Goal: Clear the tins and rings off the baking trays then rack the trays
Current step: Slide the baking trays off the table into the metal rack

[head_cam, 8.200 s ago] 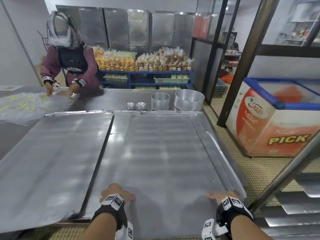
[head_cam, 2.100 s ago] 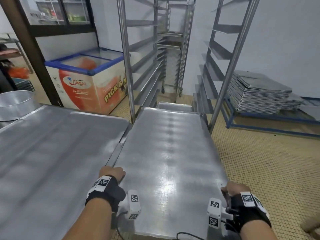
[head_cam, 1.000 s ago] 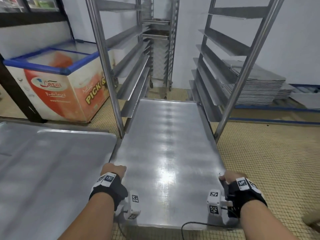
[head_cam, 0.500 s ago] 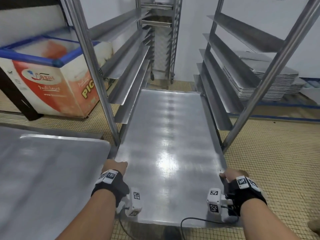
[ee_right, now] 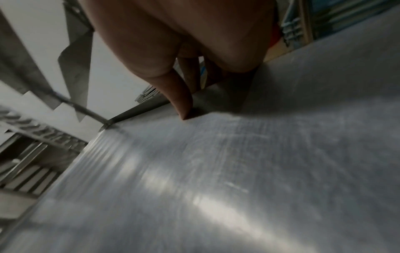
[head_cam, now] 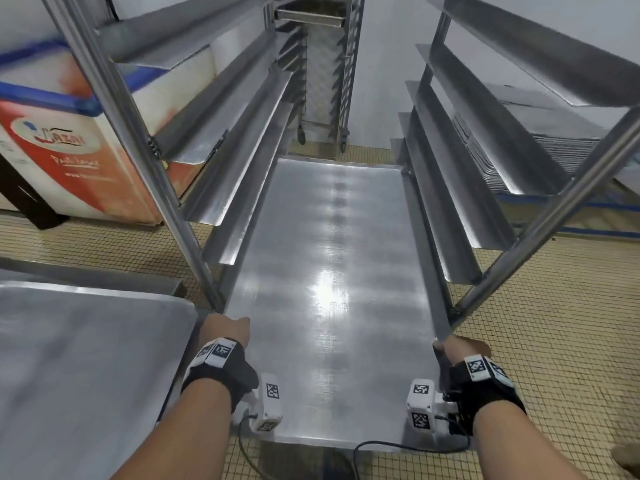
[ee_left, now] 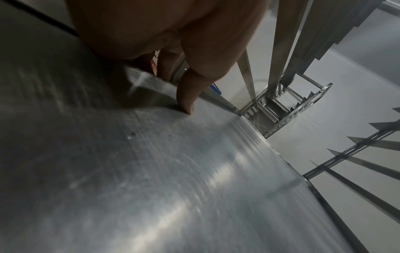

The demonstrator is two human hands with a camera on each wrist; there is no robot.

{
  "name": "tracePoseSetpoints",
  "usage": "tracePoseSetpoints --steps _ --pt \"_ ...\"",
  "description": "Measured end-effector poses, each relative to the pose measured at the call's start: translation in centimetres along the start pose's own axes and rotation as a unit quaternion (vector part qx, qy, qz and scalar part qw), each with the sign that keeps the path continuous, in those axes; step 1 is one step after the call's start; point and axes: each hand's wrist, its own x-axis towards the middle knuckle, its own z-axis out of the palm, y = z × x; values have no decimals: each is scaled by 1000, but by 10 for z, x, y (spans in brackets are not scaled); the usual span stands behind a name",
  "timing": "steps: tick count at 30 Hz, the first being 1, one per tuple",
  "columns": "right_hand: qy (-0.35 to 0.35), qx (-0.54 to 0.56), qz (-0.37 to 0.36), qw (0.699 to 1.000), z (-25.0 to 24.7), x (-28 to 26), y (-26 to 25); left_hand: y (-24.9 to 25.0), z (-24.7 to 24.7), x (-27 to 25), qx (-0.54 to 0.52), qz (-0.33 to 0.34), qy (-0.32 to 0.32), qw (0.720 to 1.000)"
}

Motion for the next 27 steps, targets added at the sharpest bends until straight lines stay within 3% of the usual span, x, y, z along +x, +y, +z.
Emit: tracePoseSetpoints --steps 6,12,15,18,21,24,27 --pt "50 -43 -61 996 14 9 -6 13 8 11 7 21 24 999" --pt "72 -127 -112 983 34 4 5 23 16 -9 169 75 45 982" --pt "69 -204 -116 970 37 -8 19 16 20 -27 279 165 6 946" --pt "48 -219 -157 962 37 -25 35 -3 25 -46 295 225 -59 927" --pt "45 -286 -211 934 37 -45 55 -24 26 -65 311 277 -111 902" --pt "24 -350 -304 886 36 -64 79 -43 21 -89 328 308 -166 877" --pt "-24 -358 -390 848 31 -78 101 -58 20 -106 405 341 -189 827"
